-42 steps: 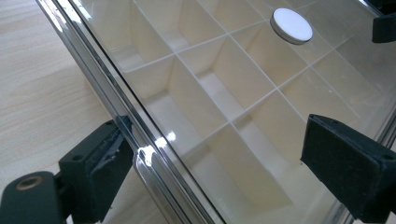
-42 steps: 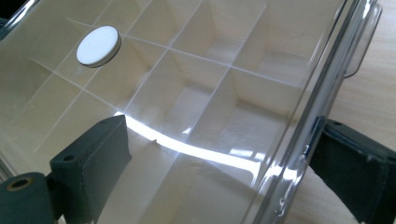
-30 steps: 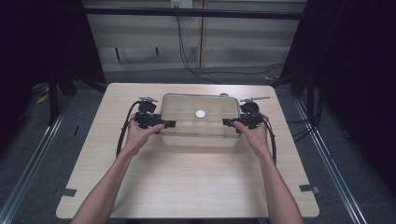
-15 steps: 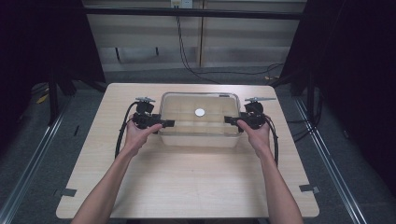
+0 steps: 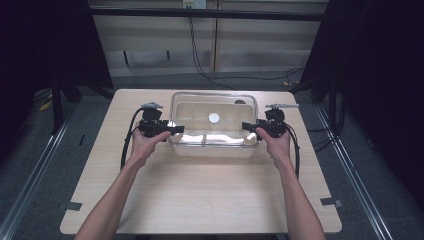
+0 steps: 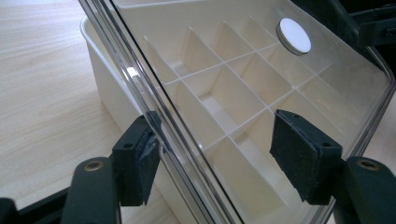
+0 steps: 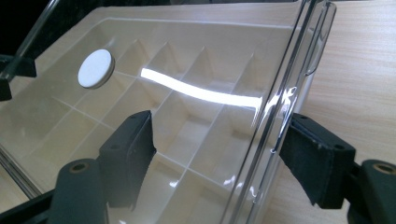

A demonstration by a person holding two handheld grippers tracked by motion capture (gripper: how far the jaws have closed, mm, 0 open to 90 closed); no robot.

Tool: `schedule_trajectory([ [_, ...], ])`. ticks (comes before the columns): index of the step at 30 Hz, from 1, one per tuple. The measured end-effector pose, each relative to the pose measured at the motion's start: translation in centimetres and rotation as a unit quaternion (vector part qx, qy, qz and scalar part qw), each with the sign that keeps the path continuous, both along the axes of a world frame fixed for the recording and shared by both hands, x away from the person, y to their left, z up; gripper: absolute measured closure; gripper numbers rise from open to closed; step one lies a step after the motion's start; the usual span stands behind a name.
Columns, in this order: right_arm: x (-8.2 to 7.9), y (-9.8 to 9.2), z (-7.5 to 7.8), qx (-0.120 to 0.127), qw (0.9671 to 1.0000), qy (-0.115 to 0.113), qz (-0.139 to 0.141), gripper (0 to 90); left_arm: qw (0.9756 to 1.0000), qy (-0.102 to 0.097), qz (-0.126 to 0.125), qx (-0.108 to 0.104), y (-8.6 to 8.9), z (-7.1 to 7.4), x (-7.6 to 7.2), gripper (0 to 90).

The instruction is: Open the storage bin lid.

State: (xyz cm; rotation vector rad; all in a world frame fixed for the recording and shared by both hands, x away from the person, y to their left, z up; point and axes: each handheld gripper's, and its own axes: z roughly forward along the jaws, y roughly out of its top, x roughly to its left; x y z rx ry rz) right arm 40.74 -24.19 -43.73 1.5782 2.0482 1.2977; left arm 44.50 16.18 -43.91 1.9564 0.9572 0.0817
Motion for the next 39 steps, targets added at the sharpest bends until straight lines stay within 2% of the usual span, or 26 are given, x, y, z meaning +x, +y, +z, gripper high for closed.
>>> schedule_trajectory([
  [2,-0.1,-0.1,0.1,-0.002,1.0,-0.007,-0.002,32.7,1.0,-0.005,-0.002,0.0,0.2,0.2,-0.1,37.0],
  [6,-0.5,-0.8,0.5,0.021,0.9996,-0.016,-0.005,41.0,0.9998,-0.018,-0.002,-0.011,0.6,0.5,-0.4,43.2],
  [8,-0.7,-1.0,0.8,0.025,0.9994,-0.024,-0.004,42.9,0.9998,-0.02,-0.002,-0.008,0.7,0.6,-0.5,44.8],
  [12,-1.0,-1.0,1.1,0.023,0.9994,-0.026,-0.004,45.5,0.9995,-0.031,0.008,-0.004,0.5,0.9,-0.8,44.9],
  [18,-1.4,-1.4,1.6,0.032,0.999,-0.031,-0.008,52.1,0.9991,-0.041,0.005,-0.001,0.6,1.4,-1.1,48.7],
  [20,-1.5,-1.3,1.7,0.024,0.9992,-0.032,-0.011,52.5,0.9989,-0.046,0.005,0.001,0.6,1.6,-1.3,48.7],
  [26,-2.0,-1.7,2.1,0.032,0.9986,-0.04,-0.013,61.5,0.9987,-0.051,0.002,-0.007,0.9,1.8,-1.5,52.2],
  [32,-2.5,-2.0,2.5,0.045,0.9979,-0.047,-0.009,65.8,0.9986,-0.052,0.0,-0.012,1.1,1.6,-1.8,54.5],
  [39,-2.9,-2.0,2.8,0.046,0.9974,-0.055,-0.009,67.8,0.9986,-0.052,-0.003,-0.014,1.3,1.6,-2.0,56.9],
])
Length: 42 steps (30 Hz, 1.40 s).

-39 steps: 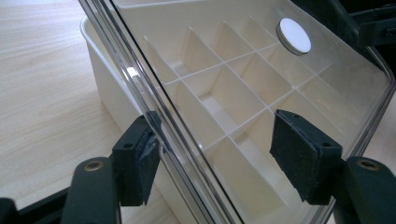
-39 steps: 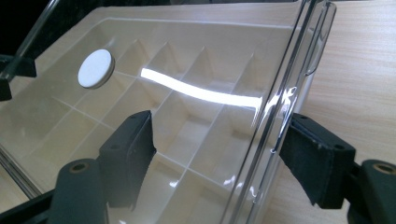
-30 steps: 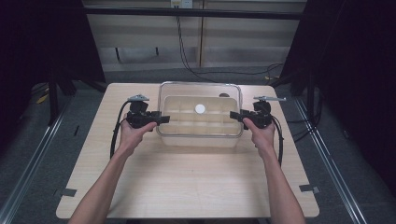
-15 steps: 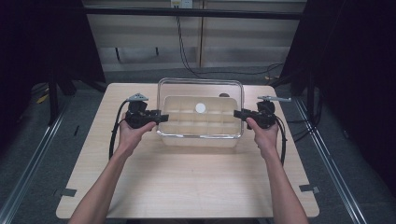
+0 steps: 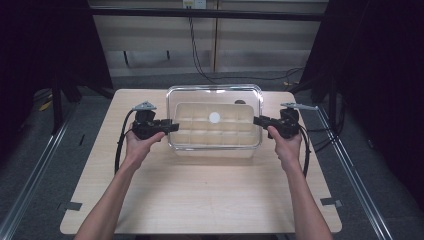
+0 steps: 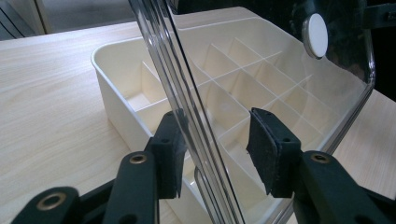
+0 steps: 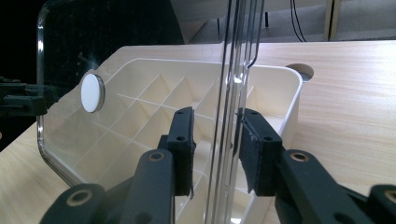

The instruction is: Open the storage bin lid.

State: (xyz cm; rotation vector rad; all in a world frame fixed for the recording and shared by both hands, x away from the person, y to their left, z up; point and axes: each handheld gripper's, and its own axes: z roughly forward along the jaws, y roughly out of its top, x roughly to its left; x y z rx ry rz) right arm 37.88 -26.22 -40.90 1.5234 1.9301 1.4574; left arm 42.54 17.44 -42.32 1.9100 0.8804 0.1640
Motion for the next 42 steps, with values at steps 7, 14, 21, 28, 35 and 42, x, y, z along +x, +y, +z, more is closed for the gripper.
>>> schedule_trajectory([
  [7,-0.5,-0.2,0.3,0.008,0.9999,-0.008,0.003,70.5,1.0,-0.007,-0.003,-0.003,0.2,0.4,-0.4,60.9],
  [14,-1.2,-0.3,0.6,0.012,0.9998,-0.015,0.005,72.3,0.9999,-0.012,0.004,-0.01,0.4,0.6,-1.0,63.8],
  [21,-2.1,-0.3,0.8,0.017,0.9995,-0.027,0.009,73.2,0.9997,-0.02,0.001,-0.015,0.7,1.0,-1.6,67.3],
  [28,-2.6,-0.4,0.4,0.021,0.9993,-0.031,0.007,73.0,0.9992,-0.022,0.0,-0.032,0.9,1.0,-2.1,69.7],
  [35,-3.2,-0.3,0.6,0.021,0.9991,-0.035,0.014,73.0,0.999,-0.028,-0.004,-0.033,1.3,1.4,-3.1,70.1],
  [42,-4.3,-0.7,1.5,0.021,0.9983,-0.053,0.014,73.6,0.9987,-0.035,-0.009,-0.036,0.8,1.7,-3.8,70.3],
])
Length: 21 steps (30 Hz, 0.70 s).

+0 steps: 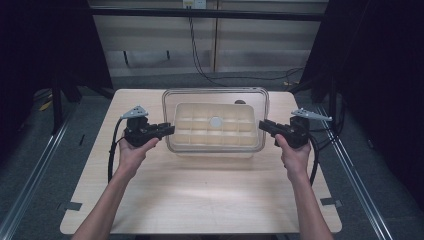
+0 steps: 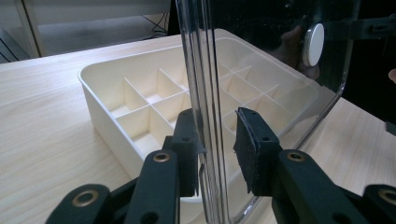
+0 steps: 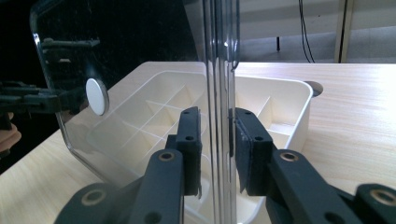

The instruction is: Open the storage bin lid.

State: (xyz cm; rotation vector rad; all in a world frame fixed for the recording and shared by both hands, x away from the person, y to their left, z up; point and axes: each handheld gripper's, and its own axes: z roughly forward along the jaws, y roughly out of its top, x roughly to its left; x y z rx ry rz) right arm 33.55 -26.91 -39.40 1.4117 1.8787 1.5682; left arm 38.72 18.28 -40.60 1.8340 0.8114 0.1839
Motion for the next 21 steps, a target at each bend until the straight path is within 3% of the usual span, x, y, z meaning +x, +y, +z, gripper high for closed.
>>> schedule_trajectory([
  [12,-0.8,0.0,-0.4,-0.006,1.0,0.006,-0.005,73.3,1.0,0.005,0.0,0.008,0.0,-0.2,-0.7,70.4],
  [21,-2.1,0.4,0.0,-0.005,0.9999,0.008,0.012,74.1,1.0,0.002,-0.007,0.005,0.7,0.5,-1.6,70.3],
])
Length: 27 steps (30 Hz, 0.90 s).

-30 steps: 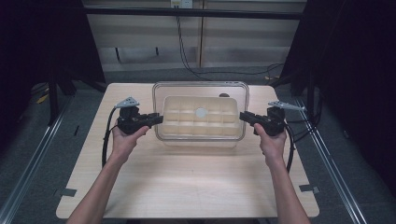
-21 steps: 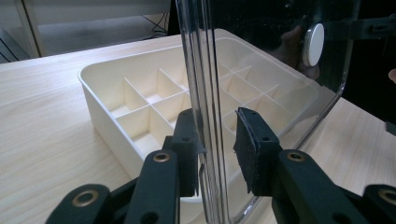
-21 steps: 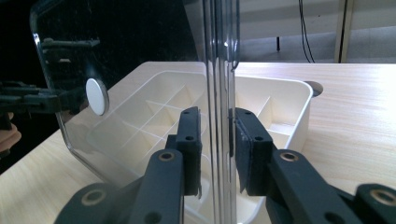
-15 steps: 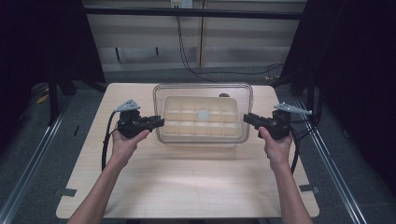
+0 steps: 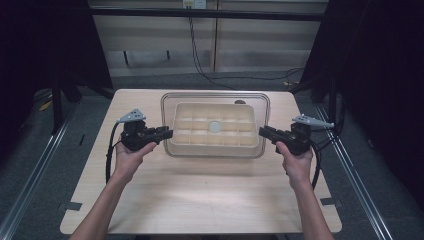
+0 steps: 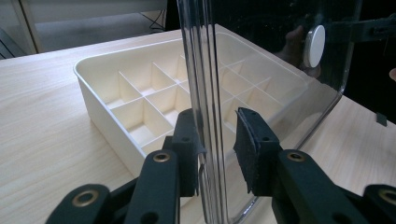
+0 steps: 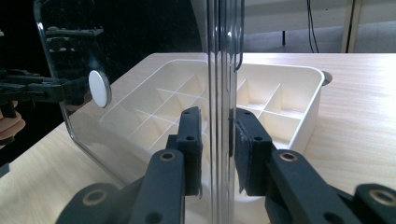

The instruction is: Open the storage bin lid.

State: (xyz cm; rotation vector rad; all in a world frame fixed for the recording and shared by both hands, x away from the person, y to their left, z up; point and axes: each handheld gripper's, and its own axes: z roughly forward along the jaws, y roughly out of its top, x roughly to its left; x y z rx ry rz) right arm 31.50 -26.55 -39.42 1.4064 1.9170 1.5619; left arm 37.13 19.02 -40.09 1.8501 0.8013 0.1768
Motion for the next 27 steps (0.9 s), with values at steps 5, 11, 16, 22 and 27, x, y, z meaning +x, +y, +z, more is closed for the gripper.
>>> schedule_trajectory([
  [5,-0.3,0.2,0.0,-0.003,1.0,0.003,0.005,74.0,0.9999,-0.003,-0.001,0.011,0.2,0.2,-0.6,70.4],
  [11,-1.1,0.4,0.2,-0.022,0.9997,0.009,0.011,74.0,0.9997,0.002,-0.007,0.021,0.2,-0.1,-1.1,70.1],
  [16,-1.9,0.3,0.0,-0.014,0.9997,0.009,0.017,74.5,0.9994,0.002,-0.014,0.032,0.3,0.2,-1.8,70.2],
  [22,-2.4,0.4,-0.5,-0.017,0.9995,0.019,0.018,74.4,0.999,0.008,-0.015,0.041,0.5,-0.3,-2.5,70.5],
  [27,-3.2,0.6,-0.6,-0.015,0.9992,0.025,0.026,74.6,0.9985,0.012,-0.025,0.047,0.8,-0.3,-3.3,70.8],
])
